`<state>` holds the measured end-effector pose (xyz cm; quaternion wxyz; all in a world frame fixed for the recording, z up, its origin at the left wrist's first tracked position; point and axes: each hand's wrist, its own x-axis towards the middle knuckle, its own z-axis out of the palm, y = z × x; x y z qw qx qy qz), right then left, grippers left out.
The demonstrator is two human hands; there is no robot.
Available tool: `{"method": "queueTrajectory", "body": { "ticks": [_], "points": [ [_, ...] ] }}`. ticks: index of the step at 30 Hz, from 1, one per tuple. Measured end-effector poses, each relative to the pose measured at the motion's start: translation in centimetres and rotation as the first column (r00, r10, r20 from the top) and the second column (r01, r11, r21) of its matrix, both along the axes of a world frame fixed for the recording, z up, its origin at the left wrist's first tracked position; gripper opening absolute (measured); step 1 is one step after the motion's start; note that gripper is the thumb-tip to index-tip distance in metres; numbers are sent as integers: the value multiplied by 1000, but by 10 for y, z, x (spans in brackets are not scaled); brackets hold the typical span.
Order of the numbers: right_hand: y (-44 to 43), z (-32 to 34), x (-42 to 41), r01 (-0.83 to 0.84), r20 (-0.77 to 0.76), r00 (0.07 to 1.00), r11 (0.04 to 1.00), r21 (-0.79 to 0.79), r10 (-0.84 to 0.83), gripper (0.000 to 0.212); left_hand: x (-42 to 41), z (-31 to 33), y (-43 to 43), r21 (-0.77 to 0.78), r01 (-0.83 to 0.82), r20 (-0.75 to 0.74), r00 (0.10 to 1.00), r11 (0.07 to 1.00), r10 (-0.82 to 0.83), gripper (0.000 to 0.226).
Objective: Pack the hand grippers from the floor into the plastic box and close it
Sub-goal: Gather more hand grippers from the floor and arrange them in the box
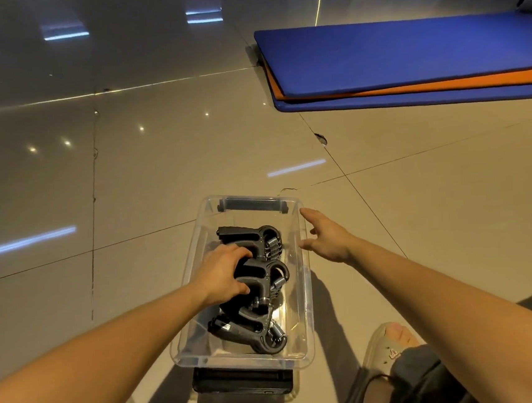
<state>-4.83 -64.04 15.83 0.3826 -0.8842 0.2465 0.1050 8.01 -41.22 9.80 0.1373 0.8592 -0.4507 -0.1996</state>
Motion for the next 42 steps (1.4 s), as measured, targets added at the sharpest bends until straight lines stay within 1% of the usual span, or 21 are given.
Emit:
{"method": "queueTrajectory", "body": {
  "ticks": [2, 7, 13, 17, 24, 29, 33, 37, 40, 42],
  "points": [
    [-2, -2, 0, 6, -5, 1000, 1000, -6, -6, 85, -2, -6, 0, 41, 26, 52, 998, 999, -28, 78],
    [-5, -5, 2, 2, -15, 1000, 1000, -30, -2, 86, -7, -19, 2, 54, 19, 86, 996, 998, -24, 79],
    [-6, -7, 4, 15, -26, 1000, 1000, -12, -15, 88, -7, -18, 3, 103, -7, 217, 976, 995, -15, 81],
    [-8, -9, 3, 5, -36, 999, 1000, -28, -6, 88, -10, -17, 1, 142, -31, 249, 969, 989, -5, 81],
    [-7, -8, 5, 2, -60, 998, 999, -39, -5, 87, -14, -17, 2, 157, -55, 282, 959, 986, 9, 82],
    [-2, -4, 7, -3, -89, 996, 996, -94, -5, 86, -13, -13, 4, 188, -47, 319, 947, 981, -16, 80],
    [8, 1, 0, 10, -99, 994, 969, -247, -36, 79, -13, -5, 5, 213, -23, 318, 947, 977, -47, 83],
    [21, 16, -2, 9, -46, 999, 961, -275, -23, 80, -13, 12, 11, 165, 5, 269, 962, 986, -49, 84],
    [39, 31, -4, 32, 9, 999, 960, -277, -31, 82, -15, 32, 21, 46, -9, 246, 969, 999, -3, 79],
    [55, 41, -5, 65, 57, 997, 963, -260, -52, 78, -14, 50, 32, -44, -40, 219, 975, 998, 49, 73]
  ]
}}
